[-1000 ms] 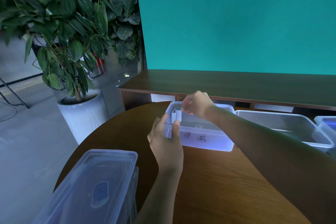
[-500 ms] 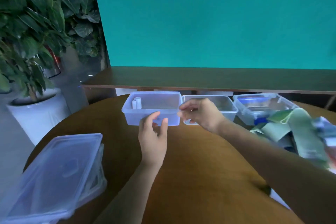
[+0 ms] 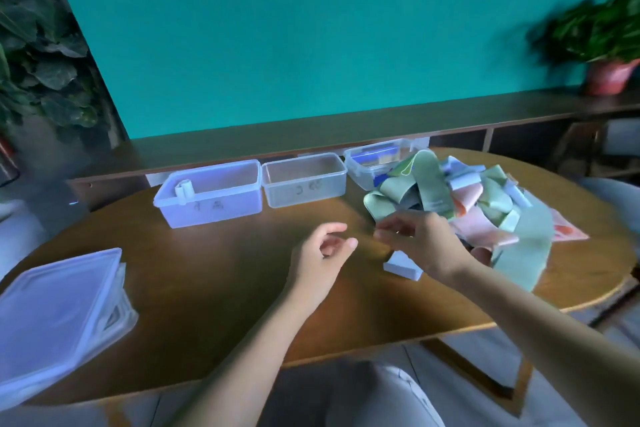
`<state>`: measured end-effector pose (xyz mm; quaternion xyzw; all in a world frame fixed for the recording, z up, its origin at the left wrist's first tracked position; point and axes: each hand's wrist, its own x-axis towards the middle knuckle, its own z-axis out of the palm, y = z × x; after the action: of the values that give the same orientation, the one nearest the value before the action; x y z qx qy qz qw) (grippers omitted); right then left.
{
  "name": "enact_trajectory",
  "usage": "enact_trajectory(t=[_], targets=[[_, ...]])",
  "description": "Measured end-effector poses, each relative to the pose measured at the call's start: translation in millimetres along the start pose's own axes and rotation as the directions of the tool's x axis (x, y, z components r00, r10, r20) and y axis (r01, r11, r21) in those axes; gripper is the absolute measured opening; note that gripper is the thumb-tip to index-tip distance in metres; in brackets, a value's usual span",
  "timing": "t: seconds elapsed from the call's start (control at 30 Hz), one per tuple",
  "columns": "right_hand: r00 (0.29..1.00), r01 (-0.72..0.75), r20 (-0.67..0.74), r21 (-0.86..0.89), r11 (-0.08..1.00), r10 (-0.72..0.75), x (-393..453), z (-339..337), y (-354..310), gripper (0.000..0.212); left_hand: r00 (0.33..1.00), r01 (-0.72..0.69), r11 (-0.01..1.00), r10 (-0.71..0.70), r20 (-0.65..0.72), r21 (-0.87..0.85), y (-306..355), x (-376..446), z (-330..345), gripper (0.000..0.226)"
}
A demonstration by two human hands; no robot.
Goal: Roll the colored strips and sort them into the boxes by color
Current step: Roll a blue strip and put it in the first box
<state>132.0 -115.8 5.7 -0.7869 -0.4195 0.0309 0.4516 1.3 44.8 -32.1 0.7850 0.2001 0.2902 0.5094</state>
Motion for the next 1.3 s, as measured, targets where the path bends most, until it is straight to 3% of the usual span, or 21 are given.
enact_trajectory(t=[0.2, 0.37, 0.43, 0.57, 0.67, 0.83, 1.03, 1.3], targets=[[0.999, -0.041, -0.013, -0.139, 0.989, 0.04, -39, -21, 23, 0.015, 0.979, -0.071, 0.994, 0.054, 0.194, 0.081, 18, -19, 29, 0.025], [0.997, -0.059, 0.028, -0.229, 0.972, 0.067, -57, -20, 35, 0.042, 0.971, -0.134, 0.966, 0.083, 0.225, 0.22, 21, -21, 38, 0.007], [0.998, -0.056, 0.019, -0.202, 0.978, 0.061, -58, -23, 35, 0.027, 0.974, -0.128, 0.956, 0.071, 0.215, 0.264, 25, -20, 39, 0.006], [0.998, -0.056, -0.009, -0.139, 0.989, 0.055, -57, -27, 29, 0.013, 0.964, -0.129, 0.94, 0.044, 0.264, 0.317, 35, -20, 40, 0.027], [0.996, -0.077, -0.039, -0.063, 0.995, 0.075, -53, -34, 19, 0.009, 0.976, -0.122, 0.953, 0.065, 0.209, 0.276, 46, -15, 42, 0.013], [0.998, 0.023, -0.057, 0.076, 0.997, -0.018, -38, -63, -19, 0.011, 0.98, -0.159, 0.976, 0.138, 0.142, 0.15, 89, 1, 33, 0.007], [0.988, 0.09, -0.142, 0.161, 0.983, -0.067, 3, -92, -65, 0.01, 0.972, -0.232, 0.966, 0.226, 0.061, 0.115, 153, 30, 9, 0.017], [0.984, 0.15, -0.138, 0.277, 0.949, -0.116, 27, -110, -126, 0.012, 0.961, -0.27, 0.959, 0.275, -0.044, 0.086, 203, 40, -34, 0.017]])
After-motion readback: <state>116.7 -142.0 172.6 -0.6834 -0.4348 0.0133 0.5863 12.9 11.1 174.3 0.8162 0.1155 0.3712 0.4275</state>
